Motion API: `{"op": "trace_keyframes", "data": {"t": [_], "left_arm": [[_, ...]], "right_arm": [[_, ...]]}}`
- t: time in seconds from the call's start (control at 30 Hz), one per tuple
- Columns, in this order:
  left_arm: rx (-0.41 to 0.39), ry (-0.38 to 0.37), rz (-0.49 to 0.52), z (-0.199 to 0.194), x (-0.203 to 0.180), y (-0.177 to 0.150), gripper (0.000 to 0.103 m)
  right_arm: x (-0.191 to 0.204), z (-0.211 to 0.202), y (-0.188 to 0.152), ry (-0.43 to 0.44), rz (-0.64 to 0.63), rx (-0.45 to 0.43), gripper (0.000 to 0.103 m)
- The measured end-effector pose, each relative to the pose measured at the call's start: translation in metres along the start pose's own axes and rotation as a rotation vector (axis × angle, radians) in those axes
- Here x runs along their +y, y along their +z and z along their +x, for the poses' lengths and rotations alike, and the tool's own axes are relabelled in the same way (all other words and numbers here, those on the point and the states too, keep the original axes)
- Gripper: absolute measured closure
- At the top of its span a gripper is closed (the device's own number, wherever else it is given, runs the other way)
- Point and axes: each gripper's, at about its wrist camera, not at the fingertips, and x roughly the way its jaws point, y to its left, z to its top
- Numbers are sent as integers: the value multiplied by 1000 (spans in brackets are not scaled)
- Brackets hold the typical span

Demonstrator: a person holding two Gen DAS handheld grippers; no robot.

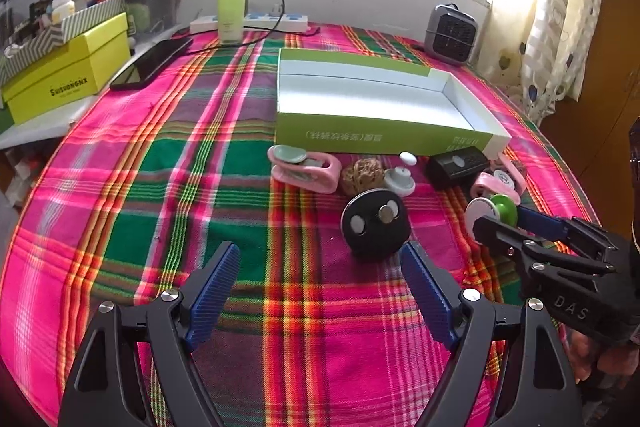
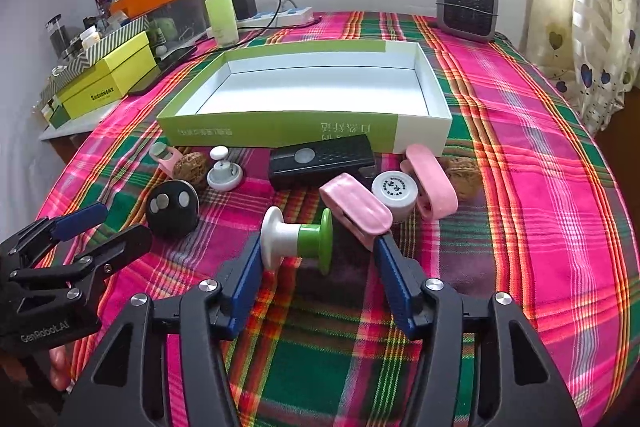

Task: Organize objects
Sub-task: 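Move the right gripper toward the white spool with green flange, then close the right gripper on the spool while the left gripper grasps the black puck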

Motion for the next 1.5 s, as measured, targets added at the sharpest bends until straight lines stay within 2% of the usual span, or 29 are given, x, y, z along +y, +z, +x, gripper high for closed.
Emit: {"op": "trace_keyframes", "data": {"t": [0.1,0.23,0.33,0.47,0.7,0.87,1.03,1.2,1.5], "left_arm": [[9,-19,-2,3,-2,2,20],[17,-29,2,6,-6,4,20],[24,-48,4,9,-9,5,20],[32,-43,2,14,-10,8,26],[18,-31,31,16,-17,13,29],[30,-36,42,20,-20,15,44],[40,-37,34,23,-22,15,53],[46,-39,23,24,-23,15,67],[42,-47,7,22,-25,15,78]], "right_arm": [[0,0,0,10,-3,-1,54],[2,-1,0,26,-12,-3,67],[3,-2,-1,29,-21,-3,68],[0,-3,-2,42,-12,-4,68],[-3,-6,-5,56,-4,-1,69],[-1,-6,-6,59,-4,1,69],[-2,-6,-6,66,-1,4,69],[-1,-5,-7,63,-6,5,69],[2,-5,-6,76,-14,13,69]]}}
